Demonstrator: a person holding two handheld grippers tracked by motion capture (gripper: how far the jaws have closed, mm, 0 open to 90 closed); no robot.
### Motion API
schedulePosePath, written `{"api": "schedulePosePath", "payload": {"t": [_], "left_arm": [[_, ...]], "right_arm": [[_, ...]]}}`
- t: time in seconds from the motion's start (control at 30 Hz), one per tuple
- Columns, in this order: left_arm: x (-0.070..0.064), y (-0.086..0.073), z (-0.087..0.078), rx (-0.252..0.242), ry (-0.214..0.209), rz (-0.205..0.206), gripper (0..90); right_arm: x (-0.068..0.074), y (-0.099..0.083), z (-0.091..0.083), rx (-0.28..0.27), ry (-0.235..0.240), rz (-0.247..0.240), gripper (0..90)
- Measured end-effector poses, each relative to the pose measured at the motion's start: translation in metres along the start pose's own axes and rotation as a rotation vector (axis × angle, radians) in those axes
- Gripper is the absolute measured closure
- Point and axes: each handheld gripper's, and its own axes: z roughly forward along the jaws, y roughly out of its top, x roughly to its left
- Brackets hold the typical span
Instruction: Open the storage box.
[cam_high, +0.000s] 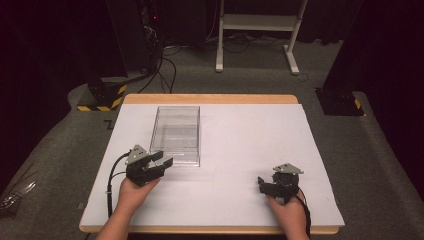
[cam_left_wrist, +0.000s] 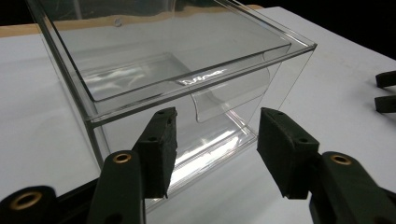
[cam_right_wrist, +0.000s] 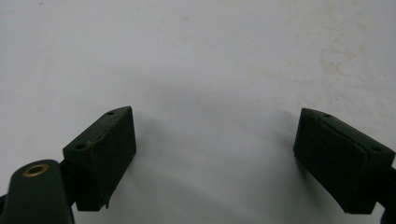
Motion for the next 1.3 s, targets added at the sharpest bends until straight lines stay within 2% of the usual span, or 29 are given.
{"api": "schedulePosePath", "payload": {"t": [0.1, 0.23, 0.8, 1.1, 1.3], "left_arm": [[0.005, -0.001, 0.003, 0.008, -0.012, -0.017, 48.8], [0.006, -0.001, 0.005, -0.012, -0.015, -0.013, 51.9], [0.011, -0.003, 0.015, -0.050, -0.108, -0.017, 64.7], [0.014, -0.005, 0.016, -0.060, -0.116, 0.013, 67.6], [0.018, -0.008, 0.014, -0.079, -0.144, 0.016, 71.4]], "right_arm": [[0.000, 0.000, 0.000, 0.000, 0.000, -0.001, 13.0], [0.000, 0.000, 0.000, -0.001, -0.001, -0.001, 13.0], [0.000, 0.000, 0.000, -0.003, -0.004, -0.003, 13.2], [0.000, 0.000, 0.000, -0.004, -0.005, -0.005, 13.2], [0.000, 0.000, 0.000, -0.004, -0.005, -0.004, 13.2]]}}
